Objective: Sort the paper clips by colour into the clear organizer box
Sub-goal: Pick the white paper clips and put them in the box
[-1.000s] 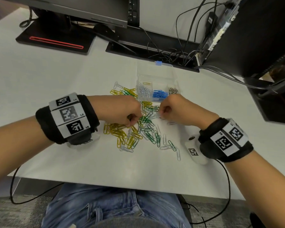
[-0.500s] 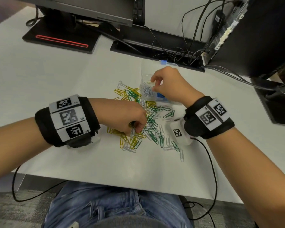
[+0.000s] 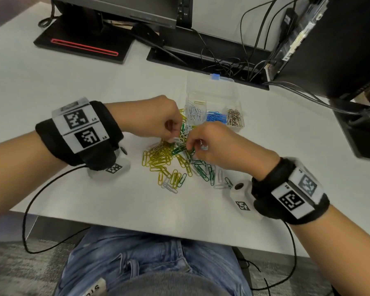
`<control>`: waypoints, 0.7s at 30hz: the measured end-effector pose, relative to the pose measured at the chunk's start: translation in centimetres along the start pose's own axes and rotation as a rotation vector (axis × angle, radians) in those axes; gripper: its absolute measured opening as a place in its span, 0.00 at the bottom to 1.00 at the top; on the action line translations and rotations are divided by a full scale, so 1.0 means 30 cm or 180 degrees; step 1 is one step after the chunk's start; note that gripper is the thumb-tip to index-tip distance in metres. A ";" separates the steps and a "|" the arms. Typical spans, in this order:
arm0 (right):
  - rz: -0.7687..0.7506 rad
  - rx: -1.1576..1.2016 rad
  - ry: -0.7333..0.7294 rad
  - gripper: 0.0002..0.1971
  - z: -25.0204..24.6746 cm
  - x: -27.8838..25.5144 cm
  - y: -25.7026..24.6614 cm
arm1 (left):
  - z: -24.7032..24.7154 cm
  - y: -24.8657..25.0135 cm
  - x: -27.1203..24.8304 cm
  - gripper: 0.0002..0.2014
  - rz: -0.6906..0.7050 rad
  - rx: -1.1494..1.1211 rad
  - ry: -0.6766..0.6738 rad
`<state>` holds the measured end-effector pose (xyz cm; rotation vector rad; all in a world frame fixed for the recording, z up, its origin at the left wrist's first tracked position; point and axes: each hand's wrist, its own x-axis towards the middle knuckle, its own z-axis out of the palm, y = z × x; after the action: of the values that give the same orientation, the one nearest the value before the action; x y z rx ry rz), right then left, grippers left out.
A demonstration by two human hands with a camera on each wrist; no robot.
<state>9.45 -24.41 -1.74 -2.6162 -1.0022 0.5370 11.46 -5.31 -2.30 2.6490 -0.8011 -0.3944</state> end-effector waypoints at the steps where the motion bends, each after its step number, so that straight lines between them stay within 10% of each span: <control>1: -0.0010 -0.0078 -0.0014 0.12 0.002 0.009 0.002 | -0.007 -0.003 -0.002 0.03 -0.0063 -0.0037 0.0014; 13: -0.0186 -0.0272 -0.0179 0.05 0.023 0.057 0.033 | -0.055 -0.041 0.089 0.06 -0.0521 0.0220 0.0676; 21: 0.0339 0.0494 0.0694 0.03 -0.039 0.040 0.074 | -0.034 -0.003 0.242 0.08 -0.0779 0.0173 0.0868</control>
<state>12.07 -25.33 -1.87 -2.5328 -0.7272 0.3294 17.68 -9.16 -2.59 2.7782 -0.4112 -0.0668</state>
